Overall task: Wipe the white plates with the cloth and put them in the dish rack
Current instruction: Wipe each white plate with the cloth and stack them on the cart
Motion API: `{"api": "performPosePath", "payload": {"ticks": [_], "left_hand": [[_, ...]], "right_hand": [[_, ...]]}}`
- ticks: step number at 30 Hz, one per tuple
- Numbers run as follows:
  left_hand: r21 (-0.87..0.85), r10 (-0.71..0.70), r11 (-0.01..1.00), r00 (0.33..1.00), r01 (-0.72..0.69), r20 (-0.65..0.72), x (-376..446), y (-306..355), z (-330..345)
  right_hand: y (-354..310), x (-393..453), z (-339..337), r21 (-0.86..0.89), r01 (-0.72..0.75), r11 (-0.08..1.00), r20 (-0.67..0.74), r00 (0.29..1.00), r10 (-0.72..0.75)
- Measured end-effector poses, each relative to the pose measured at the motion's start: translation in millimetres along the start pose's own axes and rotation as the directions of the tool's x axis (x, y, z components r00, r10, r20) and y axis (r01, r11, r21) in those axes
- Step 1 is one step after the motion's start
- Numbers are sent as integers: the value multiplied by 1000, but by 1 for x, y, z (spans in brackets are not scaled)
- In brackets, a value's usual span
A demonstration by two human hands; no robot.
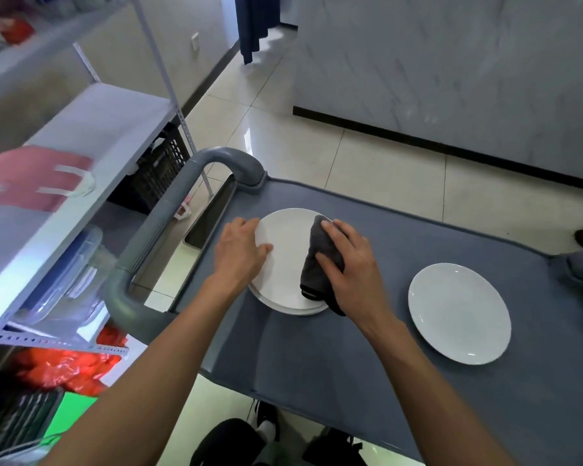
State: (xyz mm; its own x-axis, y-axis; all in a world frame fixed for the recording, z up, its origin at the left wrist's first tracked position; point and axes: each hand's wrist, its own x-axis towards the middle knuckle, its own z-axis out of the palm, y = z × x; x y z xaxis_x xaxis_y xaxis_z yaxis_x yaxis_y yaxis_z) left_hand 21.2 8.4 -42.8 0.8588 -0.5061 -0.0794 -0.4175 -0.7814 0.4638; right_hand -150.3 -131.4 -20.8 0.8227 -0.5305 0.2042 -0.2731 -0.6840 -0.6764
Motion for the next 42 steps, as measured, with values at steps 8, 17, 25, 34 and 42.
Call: {"api": "performPosePath", "payload": {"ticks": [8, 17, 25, 34, 42], "left_hand": [[8, 25, 1000, 999, -25, -35, 2, 0, 2], [-14, -10, 1000, 1000, 10, 9, 14, 2, -2], [-133, -84, 987, 995, 90, 50, 19, 4, -5], [-272, -105, 951, 980, 150, 172, 18, -4, -23], [-343, -119, 912, 946, 224, 302, 17, -12, -34]], "right_hand": [[0, -4, 12, 6, -70, 998, 11, 998, 70], [-8, 0, 28, -84, -54, 995, -8, 999, 53], [-20, -6, 45, -183, -75, 980, -38, 997, 70], [-22, -15, 54, -292, -84, 953, -22, 996, 81], [-19, -25, 57, -204, -81, 976, 27, 996, 88]]}}
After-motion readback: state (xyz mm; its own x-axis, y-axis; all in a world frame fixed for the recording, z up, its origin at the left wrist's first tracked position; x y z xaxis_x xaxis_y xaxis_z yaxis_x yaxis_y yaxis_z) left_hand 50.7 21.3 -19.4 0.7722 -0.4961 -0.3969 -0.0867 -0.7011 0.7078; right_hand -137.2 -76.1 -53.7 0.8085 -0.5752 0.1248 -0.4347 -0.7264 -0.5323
